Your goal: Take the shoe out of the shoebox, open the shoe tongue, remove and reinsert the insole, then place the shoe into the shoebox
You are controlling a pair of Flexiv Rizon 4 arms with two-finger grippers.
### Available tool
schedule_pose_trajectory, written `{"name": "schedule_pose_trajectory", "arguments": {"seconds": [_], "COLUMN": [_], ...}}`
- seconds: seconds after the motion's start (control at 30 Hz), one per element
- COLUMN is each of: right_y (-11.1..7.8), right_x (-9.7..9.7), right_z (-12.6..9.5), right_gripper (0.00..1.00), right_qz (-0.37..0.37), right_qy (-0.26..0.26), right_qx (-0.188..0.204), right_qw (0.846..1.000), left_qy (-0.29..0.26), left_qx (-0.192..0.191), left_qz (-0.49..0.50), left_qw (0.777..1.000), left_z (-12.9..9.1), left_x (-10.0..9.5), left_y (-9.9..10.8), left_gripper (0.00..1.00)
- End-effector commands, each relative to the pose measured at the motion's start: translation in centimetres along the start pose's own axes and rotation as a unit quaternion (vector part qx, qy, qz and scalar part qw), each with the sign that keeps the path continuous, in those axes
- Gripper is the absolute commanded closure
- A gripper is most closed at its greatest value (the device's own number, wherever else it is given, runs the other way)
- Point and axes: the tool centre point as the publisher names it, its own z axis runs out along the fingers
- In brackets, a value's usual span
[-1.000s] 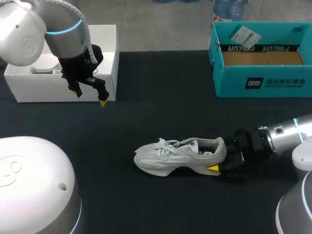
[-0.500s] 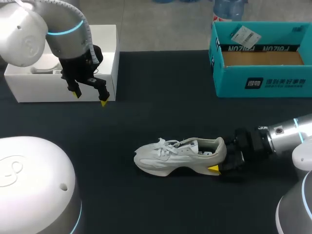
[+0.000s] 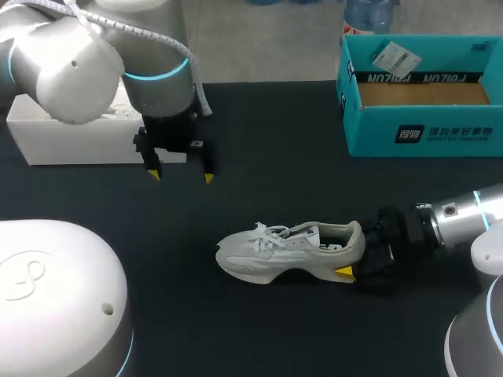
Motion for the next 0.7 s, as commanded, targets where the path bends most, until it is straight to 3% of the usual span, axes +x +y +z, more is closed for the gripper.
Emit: {"name": "schedule_pose_trajectory", "arguments": {"seconds": [0.03, 0.4, 0.7], "right_y": [0.0, 0.0, 0.0], "right_x": [0.0, 0.0, 0.0], "right_z": [0.1, 0.1, 0.1], "right_gripper": [1.00, 1.00, 1.00], "right_qz": [0.001, 0.001, 0.001], "right_qy": [-0.001, -0.001, -0.001], "right_qx": [0.002, 0.002, 0.002], "right_qw": [1.000, 1.000, 1.000], "left_qy": [-0.004, -0.019, -0.001], "left_qx": [0.007, 0.007, 0.001], "left_qz": [0.014, 0.057, 0.083], "left_qw": [1.000, 0.998, 0.997], "left_z": [1.1, 2.6, 3.3], "left_x": [2.7, 9.1, 13.9], "left_y": [0.9, 2.8, 3.3], "left_gripper": [0.00, 0.00, 0.00]}}
